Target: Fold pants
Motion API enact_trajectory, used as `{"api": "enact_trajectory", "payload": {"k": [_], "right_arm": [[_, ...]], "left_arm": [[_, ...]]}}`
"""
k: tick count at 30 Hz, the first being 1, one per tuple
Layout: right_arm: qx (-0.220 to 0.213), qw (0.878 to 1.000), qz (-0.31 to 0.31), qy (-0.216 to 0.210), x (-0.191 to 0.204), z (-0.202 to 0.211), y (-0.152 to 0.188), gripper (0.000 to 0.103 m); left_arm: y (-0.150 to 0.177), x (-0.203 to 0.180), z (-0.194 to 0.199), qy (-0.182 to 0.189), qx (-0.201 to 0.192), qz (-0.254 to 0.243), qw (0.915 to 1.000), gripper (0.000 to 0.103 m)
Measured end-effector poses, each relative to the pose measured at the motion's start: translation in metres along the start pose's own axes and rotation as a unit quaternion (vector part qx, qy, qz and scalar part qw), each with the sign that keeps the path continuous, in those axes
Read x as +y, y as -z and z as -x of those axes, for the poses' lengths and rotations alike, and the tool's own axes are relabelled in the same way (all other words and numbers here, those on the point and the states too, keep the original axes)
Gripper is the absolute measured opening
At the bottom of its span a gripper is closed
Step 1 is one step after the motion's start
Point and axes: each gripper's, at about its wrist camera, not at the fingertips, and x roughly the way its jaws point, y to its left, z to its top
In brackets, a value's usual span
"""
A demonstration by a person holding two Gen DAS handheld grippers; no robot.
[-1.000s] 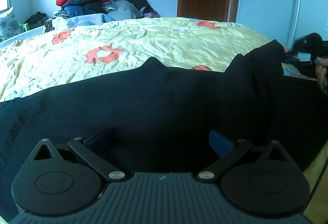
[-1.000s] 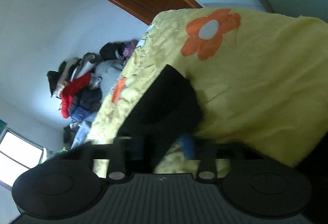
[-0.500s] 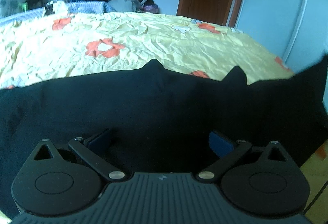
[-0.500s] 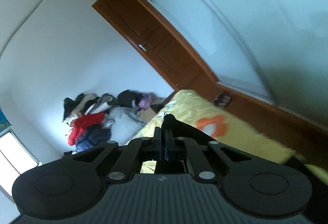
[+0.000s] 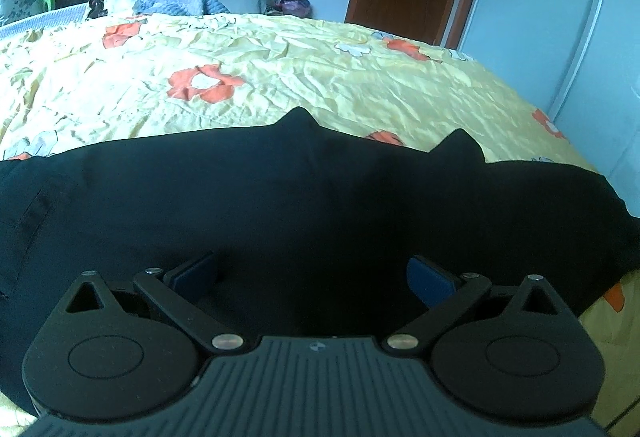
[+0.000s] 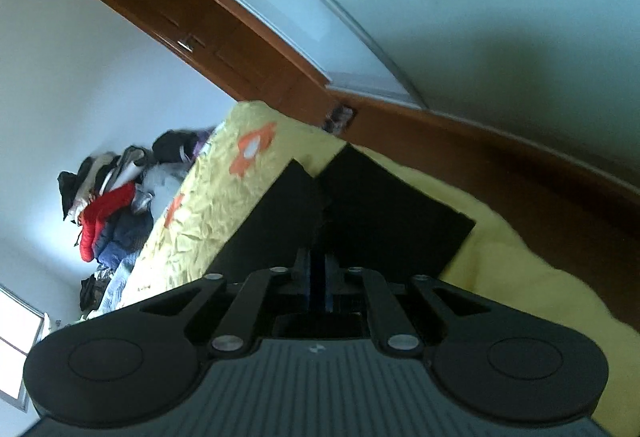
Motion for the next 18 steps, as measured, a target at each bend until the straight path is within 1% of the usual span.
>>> {"api": "enact_trajectory", "payload": {"k": [2, 3, 4, 5, 6, 7, 8, 9, 10, 11, 12, 13, 14, 16, 17, 18], "right_arm": [[0.006, 1.000, 0.003, 0.008, 0.003, -0.008, -0.001, 0.023], [0.005, 1.000, 0.002, 0.006, 0.006, -0.011, -0.002, 0.026], [0.002, 1.000, -0.001, 0.002, 0.007, -0.012, -0.001, 0.031], [-0.001, 1.000, -0.003, -0.003, 0.008, -0.013, 0.000, 0.039], [-0.006, 1.000, -0.009, -0.013, 0.008, -0.014, 0.002, 0.044], [-0.015, 0.999, -0.020, -0.031, 0.008, -0.017, 0.004, 0.055], [-0.022, 0.999, -0.023, -0.040, 0.009, -0.020, 0.005, 0.056], [-0.026, 0.999, -0.012, -0.036, 0.013, -0.024, 0.005, 0.056], [-0.030, 0.999, 0.007, -0.030, 0.018, -0.029, 0.004, 0.056], [-0.029, 0.999, 0.022, -0.027, 0.023, -0.034, 0.002, 0.046], [-0.024, 0.999, 0.028, -0.024, 0.025, -0.039, 0.000, 0.029], [-0.012, 0.999, 0.023, -0.031, 0.025, -0.046, -0.003, 0.004], [-0.005, 0.999, 0.011, -0.040, 0.025, -0.052, -0.007, 0.003], [-0.011, 0.999, 0.025, -0.047, 0.040, -0.055, -0.017, 0.004], [-0.027, 0.997, 0.035, -0.059, 0.050, -0.048, -0.023, 0.004], [-0.047, 0.995, 0.044, -0.081, 0.062, -0.038, -0.030, 0.004]], "left_arm": [[0.001, -0.001, 0.001, 0.000, 0.001, -0.002, 1.0000, 0.101], [0.001, -0.001, 0.001, 0.000, 0.001, -0.002, 1.0000, 0.101], [0.001, -0.001, 0.001, 0.000, 0.001, -0.001, 1.0000, 0.101], [0.001, -0.001, 0.001, 0.000, 0.001, 0.002, 1.0000, 0.101], [0.001, 0.000, 0.001, 0.000, 0.001, 0.004, 1.0000, 0.101], [0.001, 0.000, 0.000, -0.001, 0.002, 0.005, 1.0000, 0.101], [0.002, -0.002, 0.000, -0.004, 0.003, 0.003, 1.0000, 0.101], [0.002, -0.003, 0.000, -0.005, 0.004, 0.001, 1.0000, 0.101], [0.002, -0.005, 0.000, -0.005, 0.003, -0.002, 1.0000, 0.101], [0.003, -0.006, 0.000, -0.005, 0.003, -0.005, 1.0000, 0.101], [0.003, -0.006, 0.001, -0.004, 0.003, -0.006, 1.0000, 0.101], [0.002, -0.006, 0.001, -0.004, 0.003, -0.005, 1.0000, 0.101], [0.001, -0.006, 0.001, -0.003, 0.004, -0.002, 1.0000, 0.101], [-0.003, -0.004, 0.001, -0.002, 0.002, 0.006, 1.0000, 0.100], [-0.005, -0.003, 0.002, -0.003, -0.002, 0.010, 0.9999, 0.101], [-0.007, -0.001, 0.004, -0.005, -0.008, 0.013, 0.9999, 0.101]]}}
